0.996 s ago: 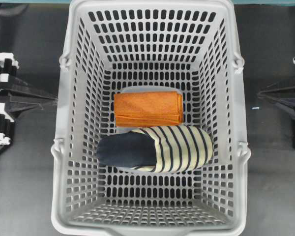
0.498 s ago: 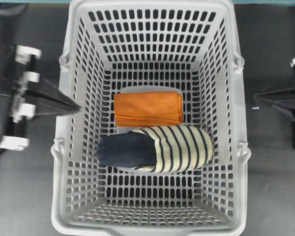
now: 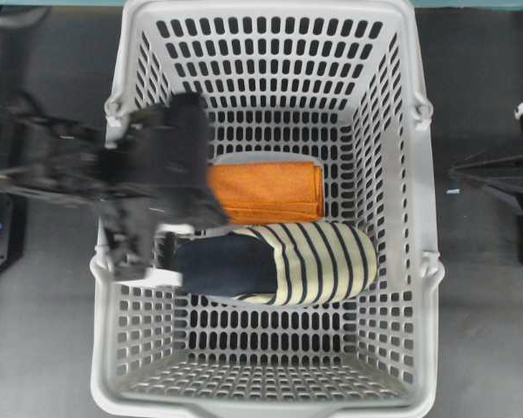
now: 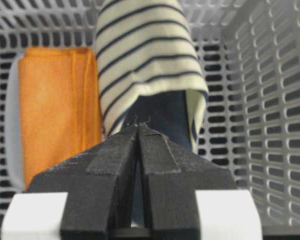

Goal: Pick up the slipper from the shopping basket with the left arm.
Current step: 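Lower the open left gripper onto the striped slipper's heel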

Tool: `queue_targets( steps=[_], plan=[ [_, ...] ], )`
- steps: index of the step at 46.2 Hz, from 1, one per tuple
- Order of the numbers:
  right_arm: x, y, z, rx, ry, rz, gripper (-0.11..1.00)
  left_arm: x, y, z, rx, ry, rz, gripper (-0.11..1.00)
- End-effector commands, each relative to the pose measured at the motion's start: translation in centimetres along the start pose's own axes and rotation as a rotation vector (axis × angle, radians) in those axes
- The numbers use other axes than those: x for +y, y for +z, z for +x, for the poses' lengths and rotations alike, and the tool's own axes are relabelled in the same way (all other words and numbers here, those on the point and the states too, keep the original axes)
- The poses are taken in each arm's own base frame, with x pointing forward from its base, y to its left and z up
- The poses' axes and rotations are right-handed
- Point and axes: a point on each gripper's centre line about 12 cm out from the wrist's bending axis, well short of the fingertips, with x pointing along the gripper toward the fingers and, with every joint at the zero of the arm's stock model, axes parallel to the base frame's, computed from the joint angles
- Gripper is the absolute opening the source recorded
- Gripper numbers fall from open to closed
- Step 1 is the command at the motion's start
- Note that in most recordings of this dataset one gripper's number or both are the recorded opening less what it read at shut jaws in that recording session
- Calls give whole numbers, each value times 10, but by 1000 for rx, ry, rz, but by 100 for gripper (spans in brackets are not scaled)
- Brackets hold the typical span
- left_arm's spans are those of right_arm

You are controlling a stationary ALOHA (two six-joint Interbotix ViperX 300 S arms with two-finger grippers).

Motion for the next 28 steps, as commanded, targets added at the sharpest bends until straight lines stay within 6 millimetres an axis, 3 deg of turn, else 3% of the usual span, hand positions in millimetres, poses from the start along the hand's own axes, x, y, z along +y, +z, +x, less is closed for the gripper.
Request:
queue_targets(
  steps=[1, 4, 7, 14, 18, 21, 28],
  plan=[
    [0, 3, 1, -11, -1, 8, 0, -3, 19, 6, -14, -2, 10, 1],
    [0, 3, 1, -9, -1, 8, 0, -3, 23, 15, 3, 0, -1, 5],
    [0, 2, 1, -6, 1, 8, 0, -5, 25, 27, 34, 0, -6, 18],
    [2, 3, 1, -9, 9, 8, 0, -8, 27, 51, 136, 4, 6, 64],
    [2, 2, 1, -9, 10, 8, 0, -12, 30, 64, 176, 3, 12, 84],
    [2, 2, 1, -7, 10, 8, 0, -14, 33, 76, 203, 2, 16, 91],
    [3, 2, -1, -10, 16, 8, 0, -20, 27, 102, 257, 1, 14, 90]
  ],
)
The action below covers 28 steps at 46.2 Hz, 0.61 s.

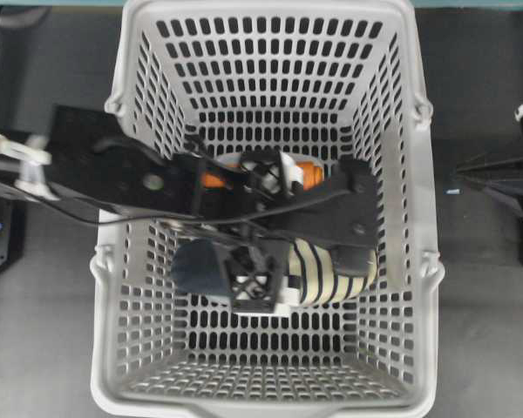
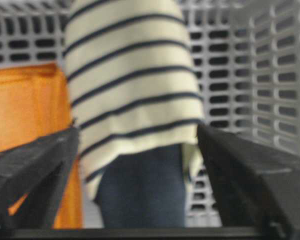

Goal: Pick up the slipper from the shopping basket with the left arm.
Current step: 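Lower the open left gripper onto the striped slipper's heel, then close the left gripper on the slipper's striped upper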

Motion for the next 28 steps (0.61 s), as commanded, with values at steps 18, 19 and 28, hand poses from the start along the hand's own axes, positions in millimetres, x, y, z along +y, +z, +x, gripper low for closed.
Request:
queue_targets(
  steps=[18, 19, 28],
  plan=[
    [3, -5, -1, 9, 17, 5, 0, -3, -30, 63, 160, 14, -28, 90],
    [3, -5, -1, 9, 17, 5, 0, -2, -32, 64, 163, 15, -29, 90],
    [3, -7, -1, 16, 17, 4, 0, 2, -41, 69, 159, 17, -36, 89]
  ],
)
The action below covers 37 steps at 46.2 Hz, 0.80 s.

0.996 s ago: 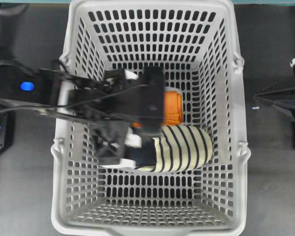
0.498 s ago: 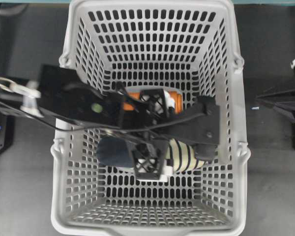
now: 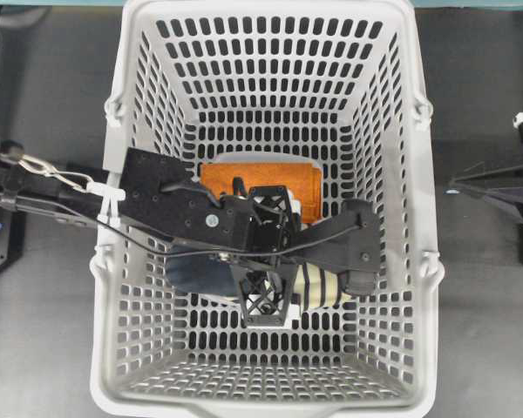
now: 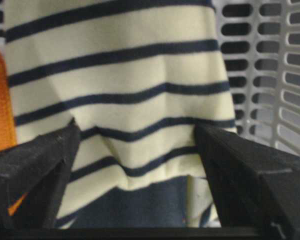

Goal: Pick up the slipper from the shopping basket with the left arm.
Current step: 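Close the left gripper on the slipper's striped upper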

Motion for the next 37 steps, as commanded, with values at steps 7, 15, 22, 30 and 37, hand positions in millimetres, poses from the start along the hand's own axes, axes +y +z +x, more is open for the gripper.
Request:
queue_targets(
  steps=[7, 15, 22, 30, 37],
  plan=[
    [0, 0, 1, 2, 1, 4, 0, 5, 7, -9, -80, -2, -4, 76],
    [1, 0, 1, 3, 2, 4, 0, 3, 15, -14, -127, -8, -3, 26],
    [0, -1, 0, 8, 0, 6, 0, 4, 29, -31, -180, -12, -8, 4],
    [0, 1, 0, 2, 1, 6, 0, 5, 41, -70, -187, -9, -11, 4],
    [0, 3, -2, -8, 1, 5, 0, 7, 48, -112, -164, -3, -18, 4]
  ],
)
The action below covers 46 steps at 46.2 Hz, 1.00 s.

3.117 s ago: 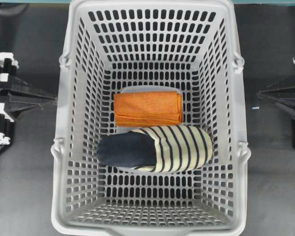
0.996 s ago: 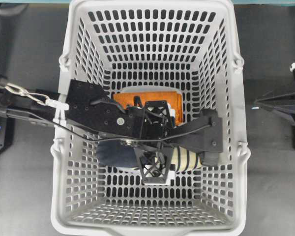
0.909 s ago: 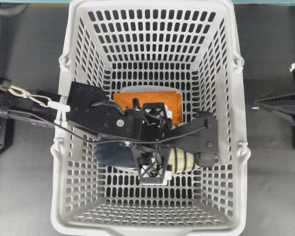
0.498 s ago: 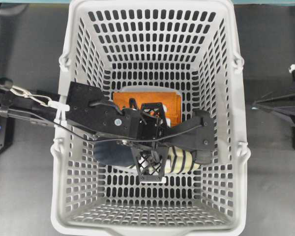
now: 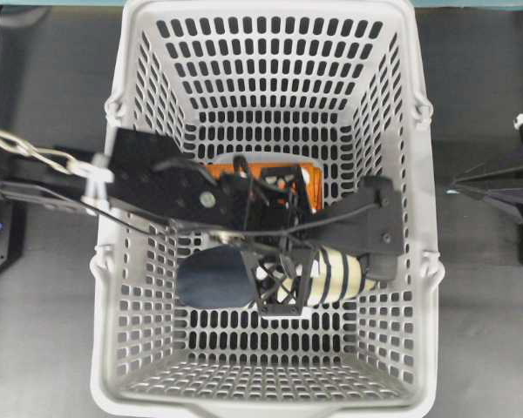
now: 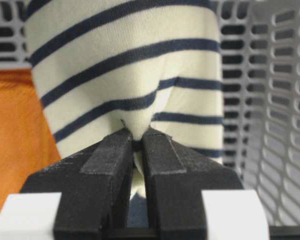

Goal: Pick up the slipper from the shopping basket with the left arm.
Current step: 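Close the left gripper on the slipper's striped upper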

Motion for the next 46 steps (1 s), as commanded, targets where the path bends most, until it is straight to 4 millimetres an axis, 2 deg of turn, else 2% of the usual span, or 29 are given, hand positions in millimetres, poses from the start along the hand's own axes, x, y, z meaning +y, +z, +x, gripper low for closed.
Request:
queue_targets(
  steps=[1, 11, 17, 26, 46],
  plan=[
    [0, 4, 1, -12, 1, 5, 0, 2, 18, -52, -56, 1, -5, 4],
    [0, 5, -1, -20, 1, 6, 0, 6, 37, -119, -89, 5, 2, 4],
    [0, 7, -2, -28, 2, 6, 0, 10, 44, -148, -88, 10, -4, 4],
    [0, 6, -2, -24, 2, 6, 0, 6, 44, -145, -12, 14, 64, 4],
    [0, 6, -2, -24, 2, 6, 0, -2, 46, -132, 1, 7, 95, 4]
  ],
)
